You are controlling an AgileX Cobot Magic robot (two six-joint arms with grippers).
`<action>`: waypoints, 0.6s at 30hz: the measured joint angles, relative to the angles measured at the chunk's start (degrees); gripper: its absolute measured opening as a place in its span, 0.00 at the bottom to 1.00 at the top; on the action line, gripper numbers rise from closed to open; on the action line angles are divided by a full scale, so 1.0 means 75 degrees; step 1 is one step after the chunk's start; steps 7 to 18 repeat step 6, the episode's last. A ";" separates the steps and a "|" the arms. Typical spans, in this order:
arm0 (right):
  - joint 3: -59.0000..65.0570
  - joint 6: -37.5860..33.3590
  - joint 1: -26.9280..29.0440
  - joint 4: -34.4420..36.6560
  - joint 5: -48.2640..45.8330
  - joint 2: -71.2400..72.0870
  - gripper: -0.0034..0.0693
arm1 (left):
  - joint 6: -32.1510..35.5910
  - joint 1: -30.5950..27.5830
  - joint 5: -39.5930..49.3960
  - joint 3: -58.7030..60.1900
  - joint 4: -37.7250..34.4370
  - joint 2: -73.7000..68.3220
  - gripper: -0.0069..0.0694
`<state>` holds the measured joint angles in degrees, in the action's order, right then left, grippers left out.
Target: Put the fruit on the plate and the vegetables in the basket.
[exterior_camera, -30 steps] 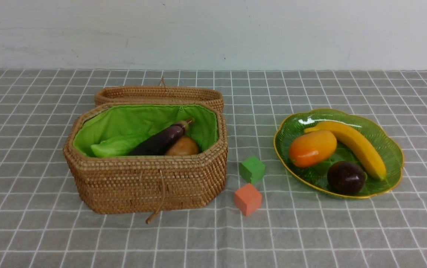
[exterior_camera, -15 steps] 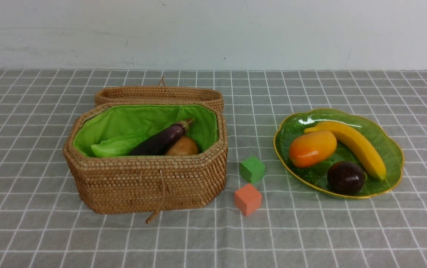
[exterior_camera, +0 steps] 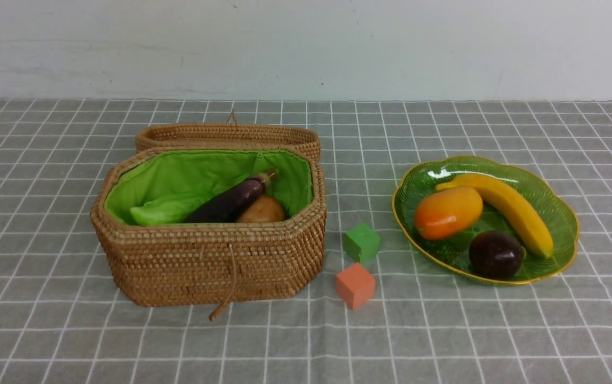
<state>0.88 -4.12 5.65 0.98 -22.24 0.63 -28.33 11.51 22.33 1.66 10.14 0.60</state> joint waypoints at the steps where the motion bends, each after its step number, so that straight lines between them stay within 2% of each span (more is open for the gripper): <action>1: 0.0000 0.0000 0.0000 0.0000 0.0000 0.0000 0.38 | 0.0000 0.0000 0.0000 0.0000 0.0000 0.0000 0.15; 18: 0.0000 0.0000 0.0000 0.0000 0.0000 0.0000 0.38 | 0.0000 0.0000 0.0000 0.0000 0.0000 0.0000 0.15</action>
